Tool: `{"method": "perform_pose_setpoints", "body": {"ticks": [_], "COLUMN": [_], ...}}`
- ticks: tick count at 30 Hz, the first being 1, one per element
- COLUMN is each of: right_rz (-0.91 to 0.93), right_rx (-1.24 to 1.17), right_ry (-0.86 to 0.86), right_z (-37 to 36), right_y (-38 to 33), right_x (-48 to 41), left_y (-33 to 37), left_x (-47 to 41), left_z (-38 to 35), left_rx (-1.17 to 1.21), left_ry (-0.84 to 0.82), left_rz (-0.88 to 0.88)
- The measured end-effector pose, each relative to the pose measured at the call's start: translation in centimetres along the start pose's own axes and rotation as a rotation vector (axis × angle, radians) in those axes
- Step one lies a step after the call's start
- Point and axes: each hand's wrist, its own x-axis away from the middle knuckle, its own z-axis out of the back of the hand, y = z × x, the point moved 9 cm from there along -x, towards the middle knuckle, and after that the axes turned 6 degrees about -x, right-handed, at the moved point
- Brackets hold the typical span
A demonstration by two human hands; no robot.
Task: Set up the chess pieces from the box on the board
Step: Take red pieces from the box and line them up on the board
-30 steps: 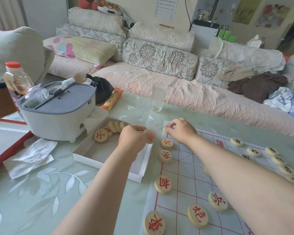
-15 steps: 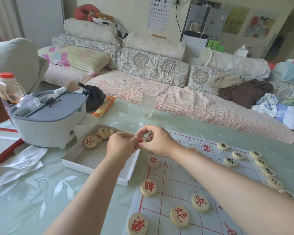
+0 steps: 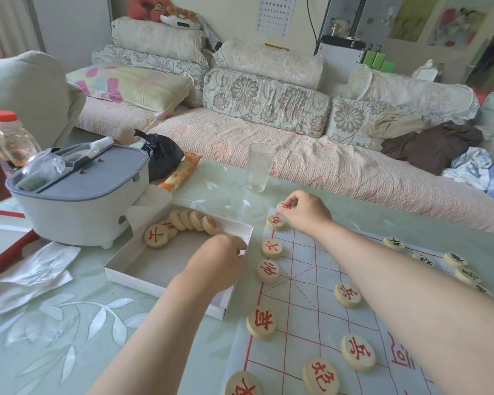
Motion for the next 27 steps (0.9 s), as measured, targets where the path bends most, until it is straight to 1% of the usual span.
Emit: {"method": "perform_pose_setpoints", "body": {"ticks": [6,9,12,16,19,21,24,27], "right_rz": [-0.035,-0.064,-0.088,-0.091,-0.120,-0.129,-0.046,0.123], "right_rx": [0.025,0.046,0.029,0.035,0.052,0.075,0.132,0.040], "right_ry": [-0.008,-0.039,-0.064,-0.019,-0.075,-0.080,-0.026,-0.025], "right_z": [-2.6,-3.7,-3.7,-3.0,-3.8,-4.0,-3.5,-3.9], "right_y": [0.3,0.8,0.7,0.3,0.4,-0.1,-2.3,-6.5], "right_x": [-2.0,-2.3,-2.5,-2.7,-2.6,-2.3,-1.7,-0.6], "left_y": [-0.2,-0.3,-0.3,-0.3,-0.3,-0.6,-1.0,-2.0], "left_x": [-0.7,-0.7,-0.5,-0.2,-0.2,-0.2,-0.3,-0.4], "left_z": [-0.1,-0.1,-0.1,-0.2,-0.3,0.0,0.5,1.9], "left_rx": [-0.004,0.005,0.008,-0.007,-0.020,-0.022,-0.003,0.012], "left_ry": [-0.008,-0.011,-0.004,-0.003,-0.004,0.005,0.021,0.066], "left_rz": [-0.012,-0.021,-0.025,-0.023,-0.031,-0.032,-0.027,-0.004]}}
